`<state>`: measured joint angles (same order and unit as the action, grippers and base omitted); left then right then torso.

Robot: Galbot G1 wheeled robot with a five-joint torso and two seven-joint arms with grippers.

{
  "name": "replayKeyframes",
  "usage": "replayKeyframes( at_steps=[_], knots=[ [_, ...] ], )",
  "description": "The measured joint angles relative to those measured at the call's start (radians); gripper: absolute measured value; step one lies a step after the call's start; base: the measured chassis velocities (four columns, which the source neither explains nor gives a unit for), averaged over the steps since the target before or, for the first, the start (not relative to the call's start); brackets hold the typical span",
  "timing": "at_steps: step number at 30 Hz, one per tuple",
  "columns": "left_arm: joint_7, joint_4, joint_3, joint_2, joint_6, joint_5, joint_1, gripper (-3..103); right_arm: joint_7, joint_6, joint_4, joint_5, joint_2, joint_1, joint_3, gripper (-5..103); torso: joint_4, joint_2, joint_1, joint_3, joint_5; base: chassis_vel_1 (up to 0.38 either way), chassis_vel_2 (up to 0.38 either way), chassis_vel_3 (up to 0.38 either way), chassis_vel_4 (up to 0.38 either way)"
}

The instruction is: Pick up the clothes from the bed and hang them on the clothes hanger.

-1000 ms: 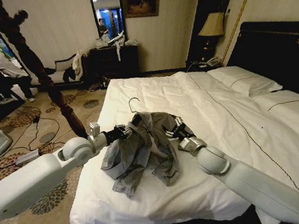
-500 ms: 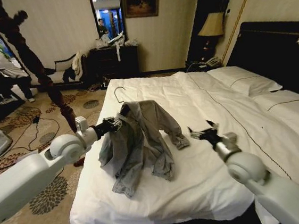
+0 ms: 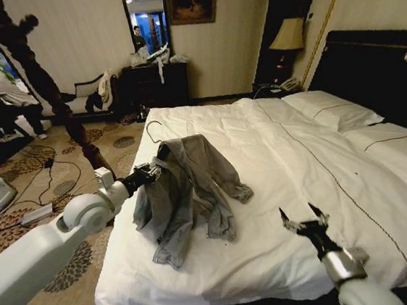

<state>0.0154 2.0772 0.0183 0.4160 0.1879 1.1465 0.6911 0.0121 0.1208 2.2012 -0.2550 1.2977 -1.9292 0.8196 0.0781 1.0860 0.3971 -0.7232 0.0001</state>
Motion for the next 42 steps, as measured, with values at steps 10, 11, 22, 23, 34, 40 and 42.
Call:
replayKeyframes(
  at_steps=[10,11,22,23,34,40,42],
  knots=[
    [0.101,0.009,0.035,0.031,0.047,-0.027,0.020,16,0.007,0.012,-0.005,0.014,0.006,0.005,-0.004,100,-0.0005,0.000,0.000,0.000,-0.0003,0.000,0.000,0.000,0.000],
    [0.124,0.003,0.035,0.030,0.061,-0.013,-0.010,16,0.008,0.011,-0.005,0.014,0.004,0.006,-0.005,100,-0.0005,0.000,0.000,0.000,-0.0002,0.000,0.000,0.000,0.000],
    [0.237,-0.163,0.019,0.100,0.178,0.084,-0.246,16,0.011,0.005,-0.005,0.011,0.000,0.010,-0.008,100,-0.0004,0.000,0.000,0.000,-0.0002,0.000,0.000,0.000,0.000],
    [0.249,-0.179,0.010,0.109,0.193,0.090,-0.275,16,0.011,0.004,-0.005,0.011,0.000,0.010,-0.008,100,-0.0003,0.000,0.000,0.000,-0.0002,0.000,0.000,0.000,0.000],
    [0.381,-0.319,-0.124,0.217,0.382,0.217,-0.615,16,0.012,0.002,-0.005,0.009,-0.002,0.012,-0.009,100,-0.0003,0.000,0.000,0.000,-0.0002,0.000,0.000,0.000,0.000],
    [0.467,-0.393,-0.207,0.262,0.461,0.287,-0.791,16,0.012,0.001,-0.005,0.009,-0.002,0.012,-0.010,100,-0.0001,0.000,0.000,0.000,0.0001,0.000,0.000,0.000,0.000],
    [0.514,-0.424,-0.234,0.281,0.491,0.337,-0.849,16,0.012,0.001,-0.005,0.009,-0.002,0.013,-0.010,100,-0.0002,0.000,0.000,0.000,0.0001,0.000,0.000,0.000,0.000]
  ],
)
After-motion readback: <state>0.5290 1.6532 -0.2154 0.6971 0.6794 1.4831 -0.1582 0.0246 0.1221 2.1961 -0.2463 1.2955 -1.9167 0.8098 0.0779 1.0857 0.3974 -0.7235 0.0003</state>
